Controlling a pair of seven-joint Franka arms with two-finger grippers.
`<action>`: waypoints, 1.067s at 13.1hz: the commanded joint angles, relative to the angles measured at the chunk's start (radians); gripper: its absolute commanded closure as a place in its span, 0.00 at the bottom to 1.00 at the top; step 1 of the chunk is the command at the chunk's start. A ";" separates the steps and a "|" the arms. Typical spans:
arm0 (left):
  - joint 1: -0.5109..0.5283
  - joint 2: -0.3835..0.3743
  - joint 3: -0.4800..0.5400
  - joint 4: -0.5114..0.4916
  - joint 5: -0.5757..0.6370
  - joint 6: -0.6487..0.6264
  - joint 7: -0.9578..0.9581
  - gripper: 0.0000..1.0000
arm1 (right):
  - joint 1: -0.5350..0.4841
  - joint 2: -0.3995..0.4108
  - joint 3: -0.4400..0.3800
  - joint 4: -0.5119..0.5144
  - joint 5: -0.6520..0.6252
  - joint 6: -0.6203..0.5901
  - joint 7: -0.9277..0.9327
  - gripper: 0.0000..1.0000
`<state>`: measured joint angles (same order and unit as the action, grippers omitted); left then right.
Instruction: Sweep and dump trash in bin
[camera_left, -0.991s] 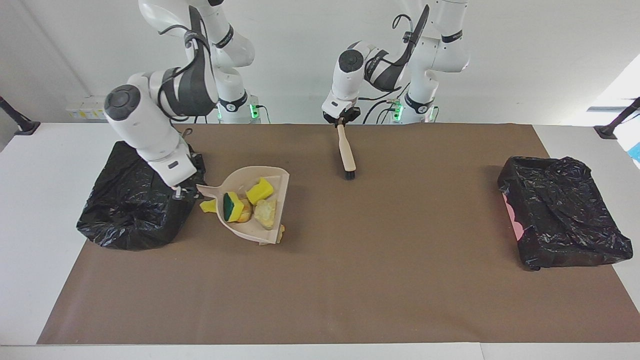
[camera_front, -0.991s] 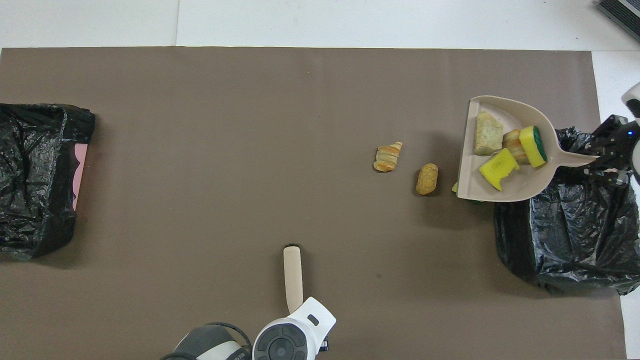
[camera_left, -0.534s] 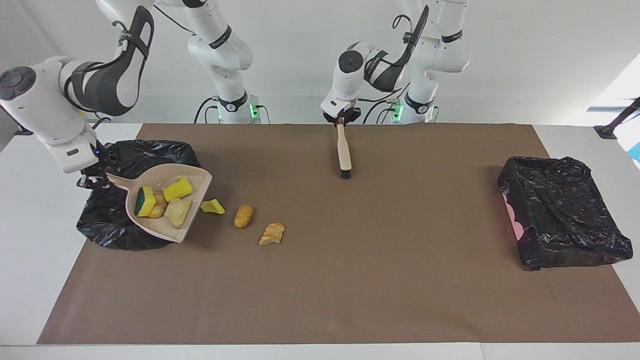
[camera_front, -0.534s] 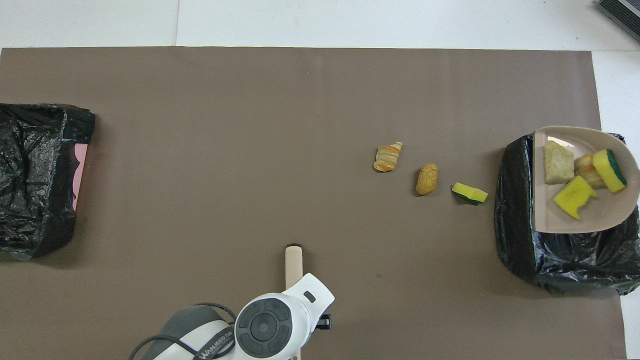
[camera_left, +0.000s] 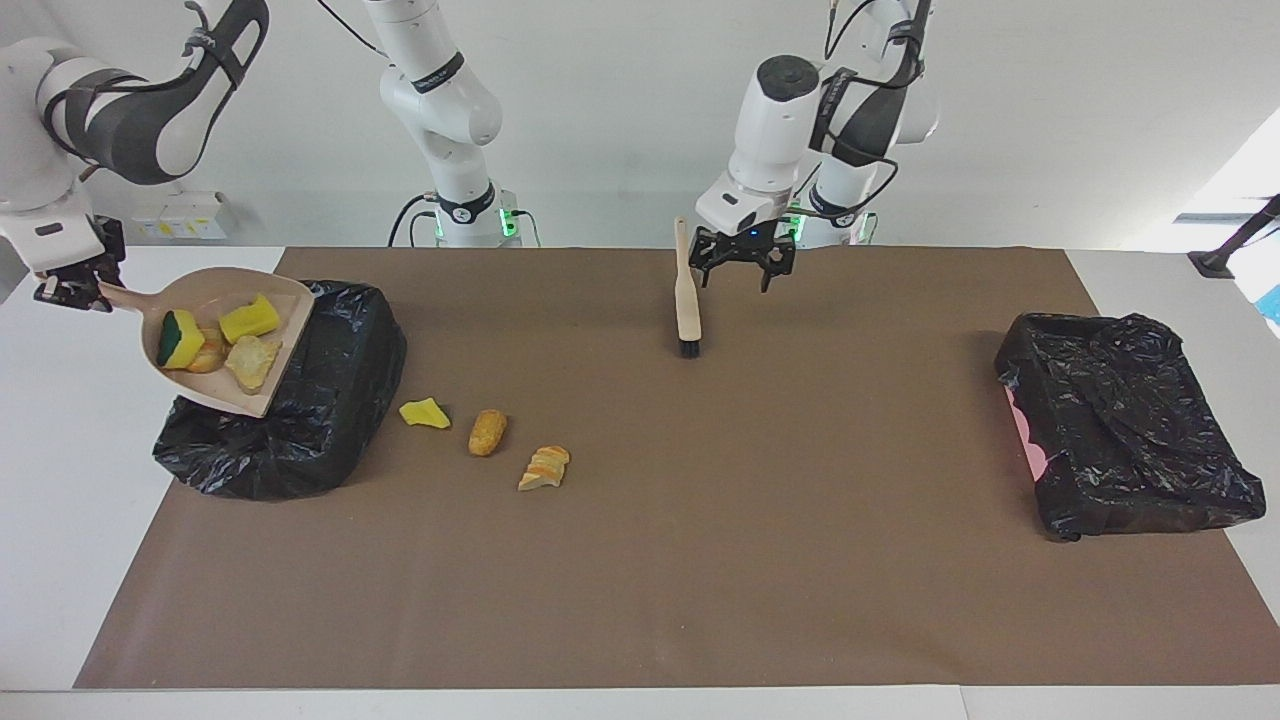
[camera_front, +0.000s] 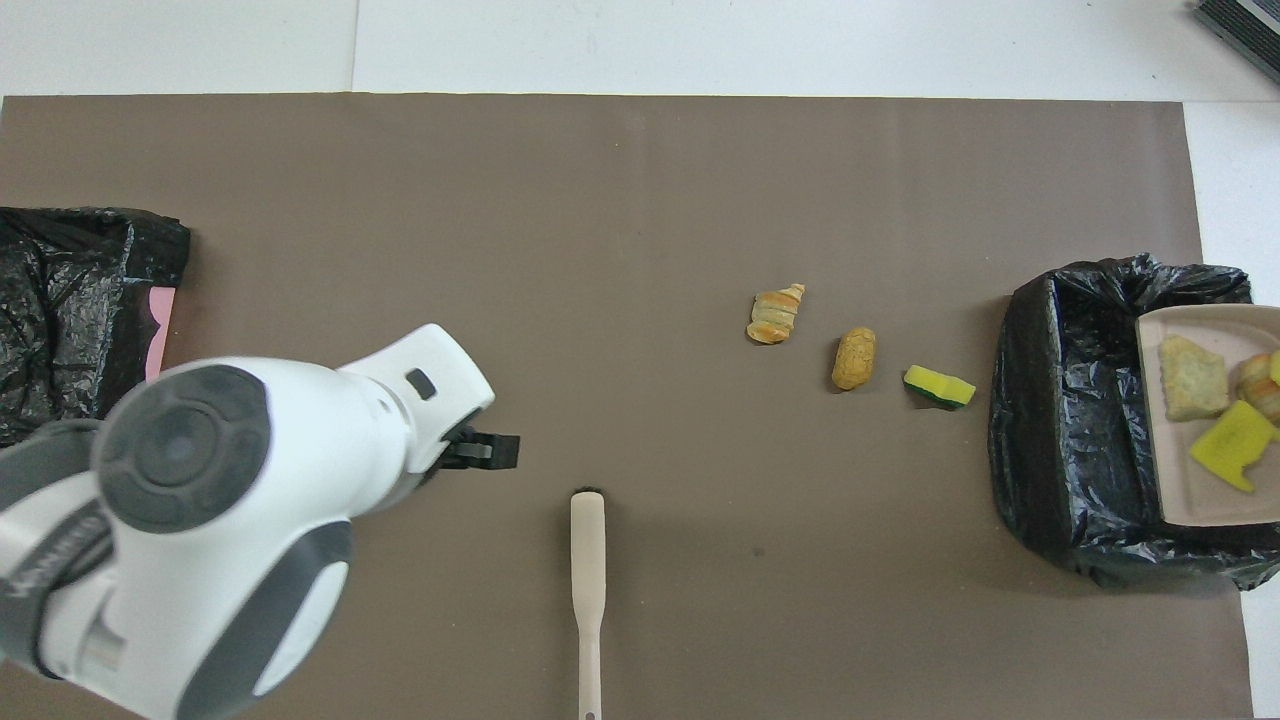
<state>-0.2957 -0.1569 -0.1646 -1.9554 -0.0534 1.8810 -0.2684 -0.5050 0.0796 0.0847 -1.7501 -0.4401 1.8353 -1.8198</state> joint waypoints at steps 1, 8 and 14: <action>0.029 0.046 0.088 0.195 0.033 -0.138 0.145 0.00 | 0.054 -0.095 0.006 -0.150 -0.107 0.048 0.132 1.00; 0.141 0.126 0.155 0.504 0.043 -0.408 0.336 0.00 | 0.012 -0.181 0.006 -0.152 -0.256 0.044 0.140 1.00; 0.181 0.160 0.152 0.543 0.043 -0.425 0.351 0.00 | 0.057 -0.202 0.004 -0.160 -0.310 0.009 0.223 1.00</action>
<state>-0.1263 -0.0176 -0.0049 -1.4574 -0.0251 1.4916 0.0652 -0.4131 -0.0945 0.0903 -1.8992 -0.7075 1.8357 -1.6033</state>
